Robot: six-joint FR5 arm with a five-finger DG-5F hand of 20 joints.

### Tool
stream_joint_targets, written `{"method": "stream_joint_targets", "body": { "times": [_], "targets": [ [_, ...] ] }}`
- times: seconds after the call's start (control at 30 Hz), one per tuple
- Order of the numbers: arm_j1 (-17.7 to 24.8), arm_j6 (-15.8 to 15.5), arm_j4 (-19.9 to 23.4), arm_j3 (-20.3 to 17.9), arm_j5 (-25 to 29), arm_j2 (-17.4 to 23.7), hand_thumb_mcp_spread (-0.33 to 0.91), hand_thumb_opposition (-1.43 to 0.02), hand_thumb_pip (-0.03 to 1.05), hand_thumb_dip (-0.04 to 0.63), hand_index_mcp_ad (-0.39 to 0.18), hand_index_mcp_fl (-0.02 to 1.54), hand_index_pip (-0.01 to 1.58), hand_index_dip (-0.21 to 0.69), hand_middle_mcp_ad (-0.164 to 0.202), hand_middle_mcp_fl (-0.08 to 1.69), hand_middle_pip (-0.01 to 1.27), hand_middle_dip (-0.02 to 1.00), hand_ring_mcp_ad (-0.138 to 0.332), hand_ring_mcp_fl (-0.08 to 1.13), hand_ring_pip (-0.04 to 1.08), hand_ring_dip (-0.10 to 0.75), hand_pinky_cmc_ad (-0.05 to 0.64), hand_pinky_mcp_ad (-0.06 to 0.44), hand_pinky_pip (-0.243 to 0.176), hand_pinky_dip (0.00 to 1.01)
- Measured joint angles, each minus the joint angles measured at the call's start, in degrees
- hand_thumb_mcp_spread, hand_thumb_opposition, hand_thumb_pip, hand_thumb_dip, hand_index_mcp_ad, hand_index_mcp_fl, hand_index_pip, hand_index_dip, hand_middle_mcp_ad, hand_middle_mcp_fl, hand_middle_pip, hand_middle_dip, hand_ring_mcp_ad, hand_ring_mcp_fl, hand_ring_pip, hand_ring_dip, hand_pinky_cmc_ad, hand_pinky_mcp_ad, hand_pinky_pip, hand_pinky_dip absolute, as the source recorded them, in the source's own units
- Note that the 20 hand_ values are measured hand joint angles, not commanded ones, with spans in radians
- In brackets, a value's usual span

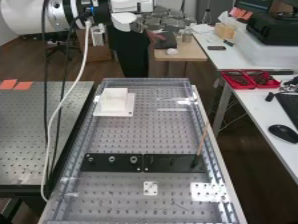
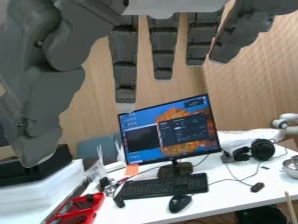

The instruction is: Grab the drill bit and place it in the clear container

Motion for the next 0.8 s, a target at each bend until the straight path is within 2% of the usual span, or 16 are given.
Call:
{"method": "stream_joint_targets", "body": {
  "times": [0.8],
  "targets": [
    [-0.2, 0.1, 0.2, -0.5, 0.0, 0.4, 0.39, -0.75, 0.27, 0.159, -0.098, 0.57, 0.04, 0.654, 0.091, 0.16, 0.12, 0.27, 0.164, 0.04, 0.1, 0.059, 0.283, 0.15, -0.094, 0.19]
  ]
}}
